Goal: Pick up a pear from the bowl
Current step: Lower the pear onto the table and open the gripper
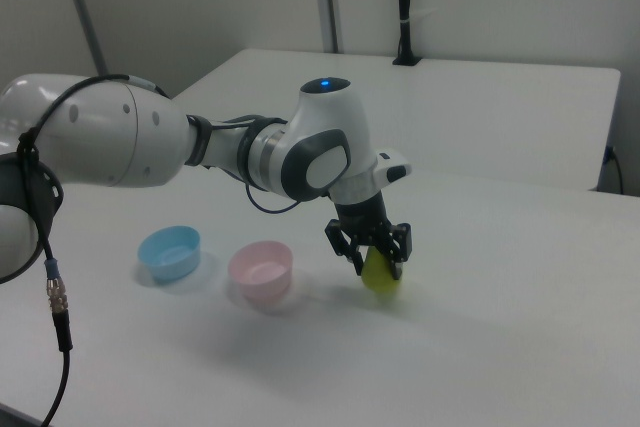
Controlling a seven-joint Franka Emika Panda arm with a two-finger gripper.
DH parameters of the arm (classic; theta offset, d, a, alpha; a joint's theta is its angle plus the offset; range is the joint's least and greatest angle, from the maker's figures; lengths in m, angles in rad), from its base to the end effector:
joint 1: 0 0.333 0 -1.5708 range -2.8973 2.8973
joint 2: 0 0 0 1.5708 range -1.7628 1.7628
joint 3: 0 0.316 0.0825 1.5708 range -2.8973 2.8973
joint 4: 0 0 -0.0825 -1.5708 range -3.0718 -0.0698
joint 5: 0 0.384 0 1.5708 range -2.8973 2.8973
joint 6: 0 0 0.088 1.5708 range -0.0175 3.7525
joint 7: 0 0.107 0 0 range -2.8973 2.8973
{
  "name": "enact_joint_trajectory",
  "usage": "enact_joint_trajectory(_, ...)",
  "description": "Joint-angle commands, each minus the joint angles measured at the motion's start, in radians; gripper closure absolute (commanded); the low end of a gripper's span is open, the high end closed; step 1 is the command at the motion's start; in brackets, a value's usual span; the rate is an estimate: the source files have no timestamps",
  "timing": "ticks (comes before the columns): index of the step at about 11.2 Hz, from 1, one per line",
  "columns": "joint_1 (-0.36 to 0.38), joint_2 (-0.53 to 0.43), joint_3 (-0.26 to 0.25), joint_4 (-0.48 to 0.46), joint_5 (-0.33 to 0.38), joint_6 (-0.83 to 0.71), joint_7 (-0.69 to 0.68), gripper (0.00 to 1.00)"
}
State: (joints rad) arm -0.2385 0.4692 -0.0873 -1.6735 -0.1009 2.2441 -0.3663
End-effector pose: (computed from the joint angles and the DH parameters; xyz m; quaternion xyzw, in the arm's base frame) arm 0.6478 -0.2147 0.3428 0.9953 0.0552 0.0276 0.0741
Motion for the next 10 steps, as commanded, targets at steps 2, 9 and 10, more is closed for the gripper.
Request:
enact_joint_trajectory(2,-0.004,-0.004,-0.003,0.012,0.009,0.008,-0.006,0.00)
enact_joint_trajectory(9,0.214,-0.231,0.003,0.015,0.004,-0.267,0.266,0.00)
enact_joint_trajectory(10,0.244,-0.263,0.004,0.015,0.001,-0.299,0.302,0.00)
